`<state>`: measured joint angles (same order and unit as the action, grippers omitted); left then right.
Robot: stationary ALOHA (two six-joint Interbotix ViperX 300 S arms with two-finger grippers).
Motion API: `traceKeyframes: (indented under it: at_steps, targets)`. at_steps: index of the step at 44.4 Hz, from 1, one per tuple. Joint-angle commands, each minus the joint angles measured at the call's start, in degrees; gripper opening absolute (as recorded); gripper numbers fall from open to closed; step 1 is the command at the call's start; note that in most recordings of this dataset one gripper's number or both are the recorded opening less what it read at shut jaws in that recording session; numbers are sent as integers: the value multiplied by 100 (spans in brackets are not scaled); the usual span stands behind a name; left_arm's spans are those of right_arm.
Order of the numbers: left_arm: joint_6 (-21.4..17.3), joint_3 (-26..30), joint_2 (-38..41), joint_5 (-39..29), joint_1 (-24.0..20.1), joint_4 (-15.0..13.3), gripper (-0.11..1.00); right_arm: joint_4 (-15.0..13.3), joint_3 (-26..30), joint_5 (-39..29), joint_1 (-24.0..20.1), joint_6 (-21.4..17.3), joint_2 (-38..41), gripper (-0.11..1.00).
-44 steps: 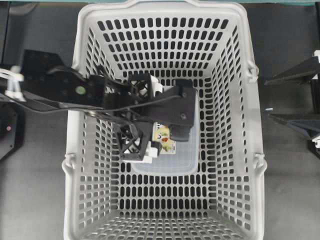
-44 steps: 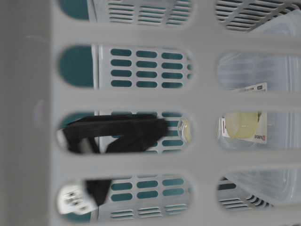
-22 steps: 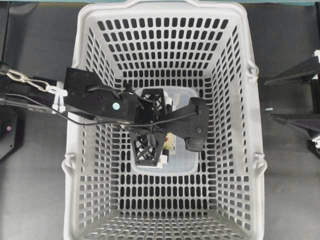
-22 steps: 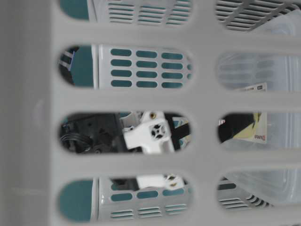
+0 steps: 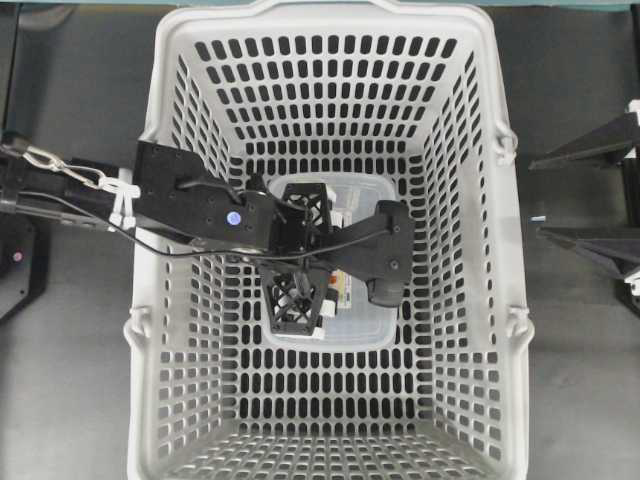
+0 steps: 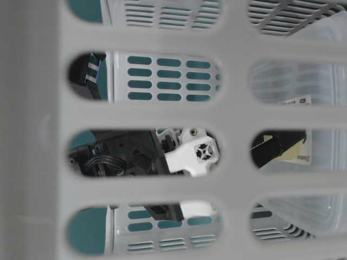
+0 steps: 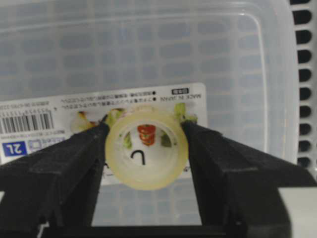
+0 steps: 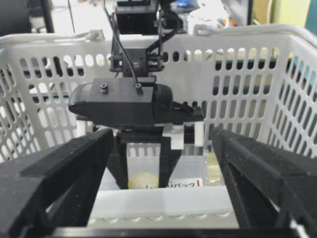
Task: Pick up the cellophane tape from the shopping basket with the left arm.
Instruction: 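Lift the gripped tape roll upward with the left gripper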
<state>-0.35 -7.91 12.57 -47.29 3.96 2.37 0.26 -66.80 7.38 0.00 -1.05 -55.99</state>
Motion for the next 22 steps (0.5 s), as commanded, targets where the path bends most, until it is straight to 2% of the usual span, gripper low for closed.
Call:
traceKeyframes:
  at_steps: [1,9,22]
  targets:
    - [-9,193,-141,-35,18,18,50,9,141,62,-9,9,26,78]
    - [-9,694,-422,-492,18,18,50,9,141,62,-9,0,26,78]
    - [0,2153,-650,-2118,114,18,50,9,141,62,-9,0,26,78]
